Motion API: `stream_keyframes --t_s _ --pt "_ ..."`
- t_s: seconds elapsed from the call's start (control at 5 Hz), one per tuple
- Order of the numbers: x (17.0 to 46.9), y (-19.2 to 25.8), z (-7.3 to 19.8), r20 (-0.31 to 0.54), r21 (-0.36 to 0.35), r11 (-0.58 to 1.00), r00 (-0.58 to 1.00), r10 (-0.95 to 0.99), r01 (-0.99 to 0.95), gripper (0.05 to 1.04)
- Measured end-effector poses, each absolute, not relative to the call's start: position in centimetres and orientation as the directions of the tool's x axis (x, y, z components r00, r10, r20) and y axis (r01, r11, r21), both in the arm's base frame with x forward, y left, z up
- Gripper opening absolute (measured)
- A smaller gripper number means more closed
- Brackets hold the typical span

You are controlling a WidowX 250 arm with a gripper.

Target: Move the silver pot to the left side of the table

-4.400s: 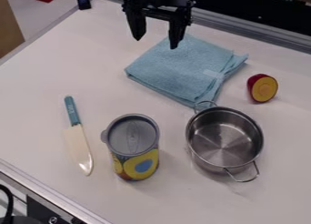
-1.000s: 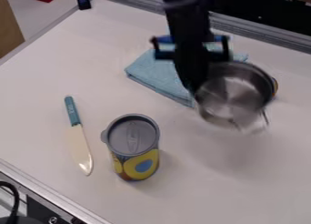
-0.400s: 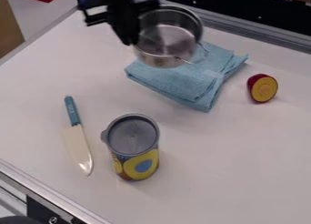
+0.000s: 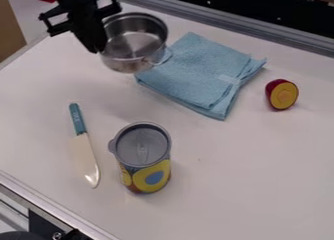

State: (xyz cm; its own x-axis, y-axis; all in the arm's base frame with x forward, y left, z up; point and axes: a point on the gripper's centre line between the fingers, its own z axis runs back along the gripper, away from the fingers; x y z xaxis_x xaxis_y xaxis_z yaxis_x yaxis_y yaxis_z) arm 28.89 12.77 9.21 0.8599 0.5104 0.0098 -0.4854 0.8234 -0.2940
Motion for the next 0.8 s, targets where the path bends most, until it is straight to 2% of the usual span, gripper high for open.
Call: stream_keyframes --t_s 0.4,0.8 --pt "28.2 12.7 6.1 -0.049 -0.249 0.895 0.927 0.371 -0.371 0.055" --pt "27.7 14.5 4.9 -0.029 -0.214 0.919 0.943 0.332 -0.33 0.055"
